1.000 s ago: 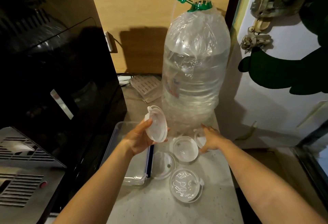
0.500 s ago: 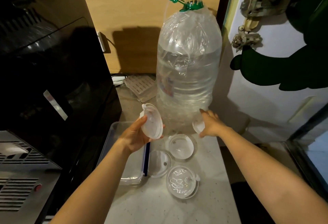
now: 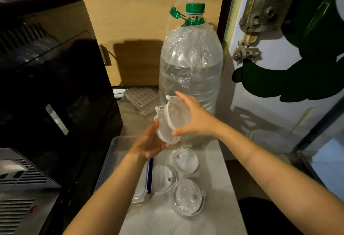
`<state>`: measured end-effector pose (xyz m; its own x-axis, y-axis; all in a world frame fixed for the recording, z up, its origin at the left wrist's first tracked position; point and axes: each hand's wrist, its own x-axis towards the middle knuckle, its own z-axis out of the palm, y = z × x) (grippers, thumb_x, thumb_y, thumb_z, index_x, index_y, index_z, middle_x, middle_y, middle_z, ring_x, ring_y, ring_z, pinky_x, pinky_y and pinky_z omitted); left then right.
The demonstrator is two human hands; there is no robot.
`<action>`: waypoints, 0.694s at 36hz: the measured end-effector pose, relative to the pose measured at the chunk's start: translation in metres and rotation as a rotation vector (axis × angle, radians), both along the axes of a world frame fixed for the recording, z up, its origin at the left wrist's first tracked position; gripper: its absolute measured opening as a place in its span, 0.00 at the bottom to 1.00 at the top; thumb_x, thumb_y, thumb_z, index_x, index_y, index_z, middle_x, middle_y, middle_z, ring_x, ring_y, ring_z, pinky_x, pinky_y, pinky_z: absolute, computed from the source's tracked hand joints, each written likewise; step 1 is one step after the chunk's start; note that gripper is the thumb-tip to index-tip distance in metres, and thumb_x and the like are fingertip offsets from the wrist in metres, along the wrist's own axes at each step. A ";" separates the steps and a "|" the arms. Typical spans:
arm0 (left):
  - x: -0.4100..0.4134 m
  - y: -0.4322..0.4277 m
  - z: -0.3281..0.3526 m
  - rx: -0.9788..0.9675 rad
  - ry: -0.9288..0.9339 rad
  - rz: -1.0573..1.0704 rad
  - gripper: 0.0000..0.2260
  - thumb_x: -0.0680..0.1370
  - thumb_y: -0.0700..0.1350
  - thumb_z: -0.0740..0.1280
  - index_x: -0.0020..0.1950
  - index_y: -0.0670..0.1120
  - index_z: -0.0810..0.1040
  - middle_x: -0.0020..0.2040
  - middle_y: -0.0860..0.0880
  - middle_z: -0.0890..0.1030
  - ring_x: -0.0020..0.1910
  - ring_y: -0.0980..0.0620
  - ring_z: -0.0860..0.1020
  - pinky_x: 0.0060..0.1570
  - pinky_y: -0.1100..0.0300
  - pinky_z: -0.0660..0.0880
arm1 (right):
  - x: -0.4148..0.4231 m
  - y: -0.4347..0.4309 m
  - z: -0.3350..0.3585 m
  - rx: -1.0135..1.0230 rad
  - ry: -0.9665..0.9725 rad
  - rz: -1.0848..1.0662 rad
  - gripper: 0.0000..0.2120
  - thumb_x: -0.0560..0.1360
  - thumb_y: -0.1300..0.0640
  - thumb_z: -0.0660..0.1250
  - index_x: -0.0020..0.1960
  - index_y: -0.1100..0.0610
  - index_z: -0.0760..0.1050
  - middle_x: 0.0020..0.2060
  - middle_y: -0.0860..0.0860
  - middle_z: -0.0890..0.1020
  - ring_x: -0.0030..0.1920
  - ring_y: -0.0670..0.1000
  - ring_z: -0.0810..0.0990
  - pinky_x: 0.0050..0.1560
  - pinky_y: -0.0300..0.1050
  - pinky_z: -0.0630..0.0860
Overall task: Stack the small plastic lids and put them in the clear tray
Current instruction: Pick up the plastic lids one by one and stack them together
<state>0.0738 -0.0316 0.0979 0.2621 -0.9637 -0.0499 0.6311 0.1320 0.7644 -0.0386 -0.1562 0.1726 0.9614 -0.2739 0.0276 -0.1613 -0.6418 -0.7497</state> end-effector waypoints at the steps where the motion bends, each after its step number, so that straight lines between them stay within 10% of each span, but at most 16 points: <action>1: 0.000 -0.001 0.001 -0.014 0.001 -0.002 0.37 0.50 0.58 0.81 0.57 0.48 0.78 0.49 0.47 0.84 0.47 0.49 0.82 0.44 0.52 0.81 | -0.001 0.003 0.000 0.007 0.003 0.014 0.53 0.63 0.56 0.78 0.75 0.49 0.46 0.74 0.50 0.53 0.74 0.49 0.54 0.67 0.40 0.56; 25: 0.004 0.009 0.011 -0.074 -0.074 0.069 0.46 0.53 0.56 0.81 0.66 0.44 0.66 0.53 0.46 0.82 0.53 0.49 0.81 0.44 0.55 0.80 | 0.015 0.025 -0.014 -0.040 -0.021 0.124 0.50 0.61 0.54 0.79 0.74 0.42 0.52 0.73 0.50 0.54 0.74 0.50 0.54 0.68 0.41 0.59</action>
<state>0.0780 -0.0228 0.1088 0.3286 -0.9435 0.0425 0.5606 0.2311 0.7952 -0.0232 -0.1312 0.1582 0.9869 -0.1508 0.0568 -0.0629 -0.6854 -0.7255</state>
